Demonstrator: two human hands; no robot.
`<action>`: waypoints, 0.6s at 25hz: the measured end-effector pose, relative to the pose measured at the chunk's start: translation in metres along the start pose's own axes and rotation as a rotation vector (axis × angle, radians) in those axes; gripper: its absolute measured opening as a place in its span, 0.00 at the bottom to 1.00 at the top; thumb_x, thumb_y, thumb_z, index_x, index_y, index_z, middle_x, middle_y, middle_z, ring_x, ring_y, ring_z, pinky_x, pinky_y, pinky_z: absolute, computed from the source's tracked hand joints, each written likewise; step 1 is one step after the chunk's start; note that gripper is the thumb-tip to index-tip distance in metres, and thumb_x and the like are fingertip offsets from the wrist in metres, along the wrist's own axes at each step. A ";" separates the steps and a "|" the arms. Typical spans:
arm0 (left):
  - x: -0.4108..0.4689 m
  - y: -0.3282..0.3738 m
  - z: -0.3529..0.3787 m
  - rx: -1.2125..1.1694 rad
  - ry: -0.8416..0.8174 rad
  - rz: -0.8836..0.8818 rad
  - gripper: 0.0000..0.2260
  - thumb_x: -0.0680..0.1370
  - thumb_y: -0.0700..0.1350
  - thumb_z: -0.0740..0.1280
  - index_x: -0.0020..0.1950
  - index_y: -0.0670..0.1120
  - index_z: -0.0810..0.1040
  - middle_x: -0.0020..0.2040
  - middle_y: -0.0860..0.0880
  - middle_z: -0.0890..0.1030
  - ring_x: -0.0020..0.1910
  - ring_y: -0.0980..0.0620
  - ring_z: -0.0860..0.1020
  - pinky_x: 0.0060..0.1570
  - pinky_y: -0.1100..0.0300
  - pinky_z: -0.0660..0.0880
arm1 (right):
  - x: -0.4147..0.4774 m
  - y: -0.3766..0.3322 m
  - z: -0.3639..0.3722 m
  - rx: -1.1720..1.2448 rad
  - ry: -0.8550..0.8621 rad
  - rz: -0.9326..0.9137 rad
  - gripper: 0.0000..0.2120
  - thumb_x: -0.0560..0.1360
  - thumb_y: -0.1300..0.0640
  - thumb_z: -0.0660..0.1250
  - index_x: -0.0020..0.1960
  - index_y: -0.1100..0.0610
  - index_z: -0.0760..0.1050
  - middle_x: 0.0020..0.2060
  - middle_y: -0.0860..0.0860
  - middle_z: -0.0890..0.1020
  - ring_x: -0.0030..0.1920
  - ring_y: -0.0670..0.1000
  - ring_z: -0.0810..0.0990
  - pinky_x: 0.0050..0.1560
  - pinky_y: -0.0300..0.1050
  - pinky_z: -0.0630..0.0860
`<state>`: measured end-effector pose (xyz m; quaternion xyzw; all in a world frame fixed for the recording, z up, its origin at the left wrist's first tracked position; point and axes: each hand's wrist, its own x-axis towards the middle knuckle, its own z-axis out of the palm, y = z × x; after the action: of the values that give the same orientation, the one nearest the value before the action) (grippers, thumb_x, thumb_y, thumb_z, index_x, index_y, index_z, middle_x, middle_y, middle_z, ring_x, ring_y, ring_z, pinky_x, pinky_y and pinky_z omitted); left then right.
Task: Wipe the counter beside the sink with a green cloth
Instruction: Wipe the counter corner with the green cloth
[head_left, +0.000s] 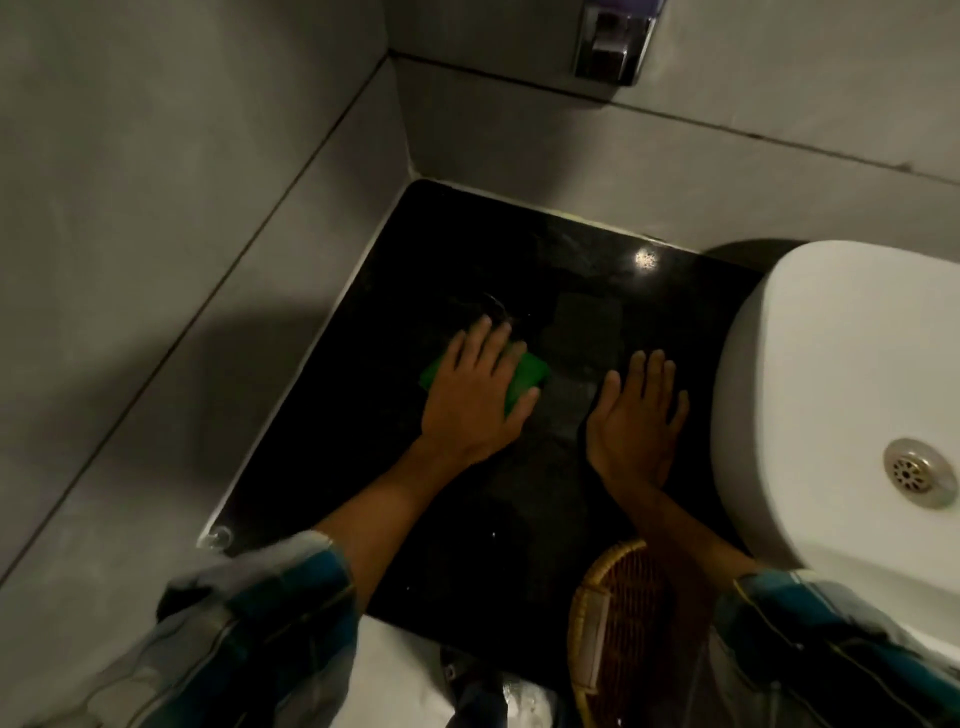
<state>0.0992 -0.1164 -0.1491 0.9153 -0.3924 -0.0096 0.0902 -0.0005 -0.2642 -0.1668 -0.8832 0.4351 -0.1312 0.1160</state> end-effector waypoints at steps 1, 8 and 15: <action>-0.029 0.008 -0.001 -0.016 -0.003 0.042 0.27 0.78 0.60 0.55 0.72 0.47 0.68 0.75 0.44 0.68 0.77 0.43 0.60 0.75 0.45 0.57 | -0.001 0.001 -0.001 0.012 0.000 0.001 0.23 0.82 0.51 0.53 0.73 0.60 0.64 0.74 0.58 0.66 0.76 0.57 0.60 0.74 0.59 0.55; -0.152 0.014 -0.018 -0.138 -0.146 0.098 0.31 0.79 0.65 0.45 0.78 0.51 0.52 0.80 0.49 0.52 0.79 0.49 0.47 0.76 0.49 0.46 | 0.009 -0.012 -0.064 0.209 -0.412 0.040 0.25 0.82 0.57 0.54 0.77 0.60 0.55 0.78 0.58 0.55 0.78 0.56 0.51 0.77 0.57 0.49; -0.077 -0.120 -0.042 -0.095 -0.076 -0.081 0.33 0.79 0.63 0.40 0.77 0.45 0.59 0.79 0.42 0.58 0.79 0.43 0.53 0.77 0.46 0.51 | -0.187 -0.083 -0.068 0.091 -0.675 -0.444 0.35 0.79 0.38 0.47 0.78 0.55 0.41 0.78 0.52 0.38 0.77 0.53 0.35 0.74 0.53 0.32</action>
<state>0.1350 0.0267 -0.1328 0.9241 -0.3573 -0.0666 0.1181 -0.0719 -0.0719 -0.1014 -0.9431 0.1652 0.1251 0.2600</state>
